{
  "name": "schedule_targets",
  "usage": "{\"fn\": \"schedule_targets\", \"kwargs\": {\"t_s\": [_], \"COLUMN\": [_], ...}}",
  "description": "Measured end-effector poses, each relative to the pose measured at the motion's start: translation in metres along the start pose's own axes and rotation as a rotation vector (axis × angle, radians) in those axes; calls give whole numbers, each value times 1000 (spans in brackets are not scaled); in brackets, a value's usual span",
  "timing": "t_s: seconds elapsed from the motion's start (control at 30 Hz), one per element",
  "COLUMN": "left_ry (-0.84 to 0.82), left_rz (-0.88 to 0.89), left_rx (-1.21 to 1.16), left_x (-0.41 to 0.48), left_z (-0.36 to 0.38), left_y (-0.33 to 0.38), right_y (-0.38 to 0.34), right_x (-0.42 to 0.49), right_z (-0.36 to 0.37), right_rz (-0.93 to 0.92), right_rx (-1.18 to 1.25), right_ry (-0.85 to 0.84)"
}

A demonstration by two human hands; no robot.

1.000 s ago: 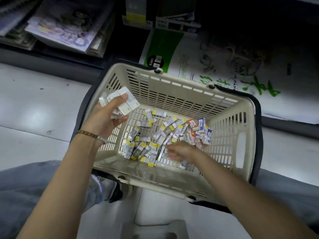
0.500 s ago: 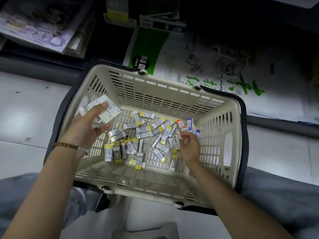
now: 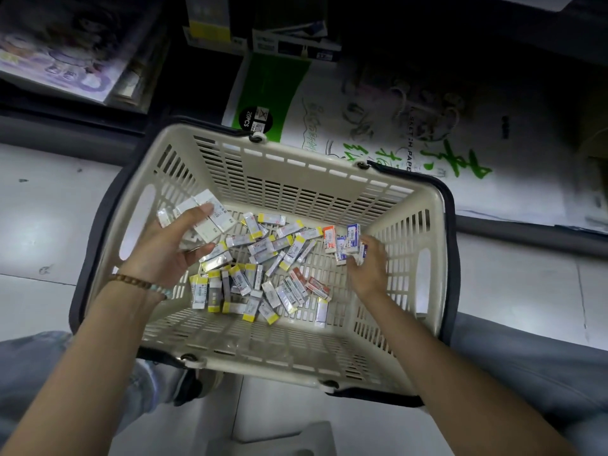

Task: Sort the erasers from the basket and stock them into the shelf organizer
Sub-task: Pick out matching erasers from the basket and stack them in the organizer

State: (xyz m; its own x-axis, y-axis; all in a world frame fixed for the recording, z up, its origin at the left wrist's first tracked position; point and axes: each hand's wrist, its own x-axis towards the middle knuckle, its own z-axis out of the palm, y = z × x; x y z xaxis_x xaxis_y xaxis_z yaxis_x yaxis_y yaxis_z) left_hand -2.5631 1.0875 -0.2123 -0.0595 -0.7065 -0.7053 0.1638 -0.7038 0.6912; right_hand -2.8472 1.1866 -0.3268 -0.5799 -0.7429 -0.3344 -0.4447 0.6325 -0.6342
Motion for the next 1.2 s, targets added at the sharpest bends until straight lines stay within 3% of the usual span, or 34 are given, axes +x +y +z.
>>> {"fn": "schedule_targets", "kwargs": {"t_s": [0.23, 0.33, 0.37, 0.47, 0.53, 0.6, 0.67, 0.73, 0.83, 0.9, 1.03, 1.2], "left_ry": [-14, -21, -21, -9, -9, -12, -7, 0, 10, -4, -7, 31], "left_rz": [-5, -22, -25, -19, -12, -4, -3, -22, -48, -49, -74, -98], "left_rx": [-13, -12, -12, -17, -20, -30, -33, -33, -24, -26, -29, -36], "left_x": [0, -1, -1, -2, -3, -4, -4, -5, -8, -9, -9, -8], "left_z": [-1, 2, 4, 6, 5, 4, 2, 1, 0, -1, -2, -4], "left_y": [0, -1, -2, -4, -3, -2, -1, -1, -3, -3, -3, -5], "right_y": [-5, -4, -5, -9, -11, -15, -24, -35, -39, -36, -24, -21], "right_x": [5, -1, -2, 5, 3, -3, -17, -30, -44, -47, -34, -36], "right_z": [18, 11, 5, -10, -10, -2, 12, 27, 53, 64, 75, 93], "right_rz": [61, -65, -63, 67, 41, -96, -162, -106, -103, -102, -189, -29], "right_rx": [-189, 59, 167, 383, 249, 92, 82, 138, -17, -100, -217, -121], "right_ry": [-371, -503, -495, -248, -184, -226, -380, -653, -940, -912, -656, -699]}}
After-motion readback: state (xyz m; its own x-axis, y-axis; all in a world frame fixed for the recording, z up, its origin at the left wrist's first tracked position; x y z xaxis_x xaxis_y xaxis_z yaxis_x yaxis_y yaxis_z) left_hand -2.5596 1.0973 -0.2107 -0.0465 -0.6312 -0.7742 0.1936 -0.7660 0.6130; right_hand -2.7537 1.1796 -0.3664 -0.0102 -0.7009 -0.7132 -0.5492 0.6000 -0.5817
